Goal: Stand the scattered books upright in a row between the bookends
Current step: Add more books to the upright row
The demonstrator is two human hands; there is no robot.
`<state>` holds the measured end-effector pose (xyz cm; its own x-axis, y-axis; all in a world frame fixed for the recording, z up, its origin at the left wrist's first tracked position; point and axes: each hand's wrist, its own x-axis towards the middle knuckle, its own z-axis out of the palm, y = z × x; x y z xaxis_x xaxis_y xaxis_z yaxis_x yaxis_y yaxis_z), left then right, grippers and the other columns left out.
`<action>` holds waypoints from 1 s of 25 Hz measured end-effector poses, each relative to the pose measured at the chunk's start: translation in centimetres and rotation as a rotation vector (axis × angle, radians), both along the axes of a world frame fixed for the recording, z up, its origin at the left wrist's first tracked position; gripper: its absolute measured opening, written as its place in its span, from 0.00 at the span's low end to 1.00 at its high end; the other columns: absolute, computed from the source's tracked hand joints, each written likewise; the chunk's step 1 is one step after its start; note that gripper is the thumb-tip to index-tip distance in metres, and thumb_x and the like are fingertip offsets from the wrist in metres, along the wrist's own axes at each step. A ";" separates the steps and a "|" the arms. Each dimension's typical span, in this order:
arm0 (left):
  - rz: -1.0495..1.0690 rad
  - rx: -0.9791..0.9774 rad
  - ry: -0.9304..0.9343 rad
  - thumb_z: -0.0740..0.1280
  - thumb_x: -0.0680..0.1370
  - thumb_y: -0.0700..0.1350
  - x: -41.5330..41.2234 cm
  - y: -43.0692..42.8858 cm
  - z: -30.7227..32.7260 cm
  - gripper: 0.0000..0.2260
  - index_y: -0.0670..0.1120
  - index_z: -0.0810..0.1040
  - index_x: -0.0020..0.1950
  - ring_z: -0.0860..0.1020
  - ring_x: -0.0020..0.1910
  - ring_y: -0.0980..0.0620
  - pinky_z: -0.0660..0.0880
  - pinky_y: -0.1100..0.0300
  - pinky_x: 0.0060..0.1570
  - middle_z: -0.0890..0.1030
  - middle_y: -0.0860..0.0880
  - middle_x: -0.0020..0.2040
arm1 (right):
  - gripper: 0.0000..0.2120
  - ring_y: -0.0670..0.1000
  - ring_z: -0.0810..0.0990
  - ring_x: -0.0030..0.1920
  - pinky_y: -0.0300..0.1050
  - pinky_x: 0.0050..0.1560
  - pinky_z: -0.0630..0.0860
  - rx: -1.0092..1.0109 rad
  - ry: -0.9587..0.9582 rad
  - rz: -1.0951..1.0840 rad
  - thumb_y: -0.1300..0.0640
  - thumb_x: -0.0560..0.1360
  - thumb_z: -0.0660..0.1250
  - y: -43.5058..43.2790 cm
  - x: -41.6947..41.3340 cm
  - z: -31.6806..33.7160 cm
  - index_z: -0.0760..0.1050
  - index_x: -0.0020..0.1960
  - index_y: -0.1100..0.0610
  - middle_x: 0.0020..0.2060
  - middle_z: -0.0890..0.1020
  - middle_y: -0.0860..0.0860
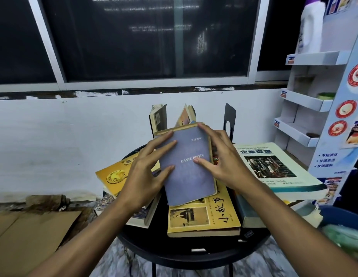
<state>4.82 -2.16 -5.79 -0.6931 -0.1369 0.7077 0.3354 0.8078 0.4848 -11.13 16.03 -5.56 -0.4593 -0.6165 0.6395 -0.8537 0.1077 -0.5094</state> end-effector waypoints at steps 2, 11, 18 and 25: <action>-0.011 -0.015 0.025 0.72 0.77 0.36 0.5 -0.2 -0.6 0.27 0.50 0.72 0.74 0.62 0.79 0.54 0.73 0.43 0.68 0.63 0.54 0.79 | 0.42 0.44 0.71 0.67 0.50 0.68 0.74 0.029 0.021 -0.009 0.51 0.75 0.75 -0.1 0.0 0.2 0.54 0.79 0.37 0.66 0.66 0.47; -0.030 0.321 -0.075 0.76 0.73 0.42 1.1 -1.5 -2.2 0.42 0.54 0.58 0.81 0.70 0.73 0.59 0.76 0.51 0.66 0.65 0.58 0.77 | 0.39 0.50 0.65 0.66 0.48 0.69 0.69 0.040 0.305 -0.211 0.49 0.72 0.77 0.0 1.2 0.7 0.62 0.78 0.44 0.72 0.59 0.53; -0.121 0.406 -0.145 0.78 0.71 0.44 1.0 -1.0 -1.5 0.45 0.59 0.58 0.81 0.77 0.66 0.57 0.81 0.51 0.59 0.68 0.59 0.75 | 0.38 0.48 0.66 0.71 0.52 0.67 0.74 0.093 0.133 -0.023 0.44 0.75 0.72 -0.5 4.1 0.8 0.58 0.79 0.43 0.69 0.63 0.48; -0.304 0.440 -0.129 0.77 0.72 0.40 0.1 2.4 -1.6 0.46 0.60 0.54 0.81 0.73 0.71 0.53 0.82 0.47 0.56 0.63 0.59 0.79 | 0.44 0.45 0.69 0.71 0.57 0.66 0.76 0.057 -0.083 -0.020 0.35 0.69 0.73 1.8 4.9 2.4 0.52 0.77 0.33 0.70 0.62 0.42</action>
